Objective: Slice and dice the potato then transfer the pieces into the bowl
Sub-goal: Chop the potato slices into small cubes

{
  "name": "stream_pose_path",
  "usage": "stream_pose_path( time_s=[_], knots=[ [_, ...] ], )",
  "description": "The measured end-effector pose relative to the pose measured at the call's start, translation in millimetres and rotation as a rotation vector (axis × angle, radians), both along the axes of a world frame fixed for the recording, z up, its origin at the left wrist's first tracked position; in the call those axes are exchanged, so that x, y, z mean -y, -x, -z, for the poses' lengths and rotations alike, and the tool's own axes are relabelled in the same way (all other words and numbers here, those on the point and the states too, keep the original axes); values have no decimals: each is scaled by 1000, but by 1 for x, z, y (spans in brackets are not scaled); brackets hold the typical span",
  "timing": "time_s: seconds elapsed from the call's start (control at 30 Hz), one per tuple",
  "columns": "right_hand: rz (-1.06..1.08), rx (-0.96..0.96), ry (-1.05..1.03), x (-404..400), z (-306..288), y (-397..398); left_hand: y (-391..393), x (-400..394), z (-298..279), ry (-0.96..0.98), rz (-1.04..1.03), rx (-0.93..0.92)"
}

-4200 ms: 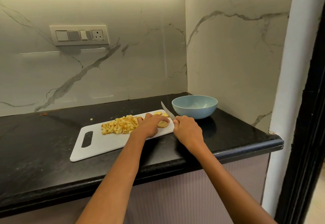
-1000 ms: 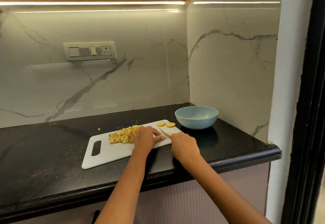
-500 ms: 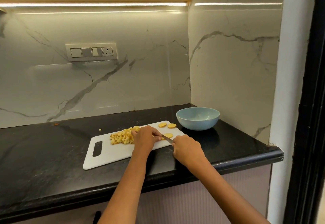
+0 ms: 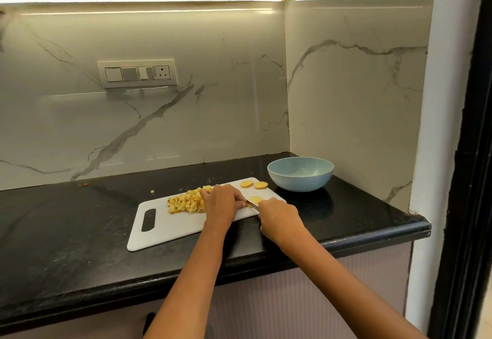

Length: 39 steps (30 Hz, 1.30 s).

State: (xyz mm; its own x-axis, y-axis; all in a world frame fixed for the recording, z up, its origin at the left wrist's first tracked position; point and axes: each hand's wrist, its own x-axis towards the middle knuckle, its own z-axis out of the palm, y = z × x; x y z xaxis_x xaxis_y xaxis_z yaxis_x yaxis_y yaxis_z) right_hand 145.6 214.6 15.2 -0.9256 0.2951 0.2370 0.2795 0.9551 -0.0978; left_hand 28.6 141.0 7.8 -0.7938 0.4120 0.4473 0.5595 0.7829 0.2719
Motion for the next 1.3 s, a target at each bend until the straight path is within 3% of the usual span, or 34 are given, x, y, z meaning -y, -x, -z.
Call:
stream_pose_path(
  time_s=[0.43, 0.63, 0.77, 1.03, 1.3],
  knots=[
    [35, 32, 253, -14, -12, 5, 0, 4, 6, -33, -4, -8],
    [0, 69, 4, -1, -3, 9, 1, 2, 6, -13, 2, -10],
    [-5, 55, 4, 1, -6, 16, -1, 3, 6, -36, 11, -24],
    [119, -90, 325, -23, -1, 7, 1, 3, 5, -180, -6, 90],
    [218, -112, 355, -20, -1, -6, 1, 4, 3, -284, -63, 46]
  ],
)
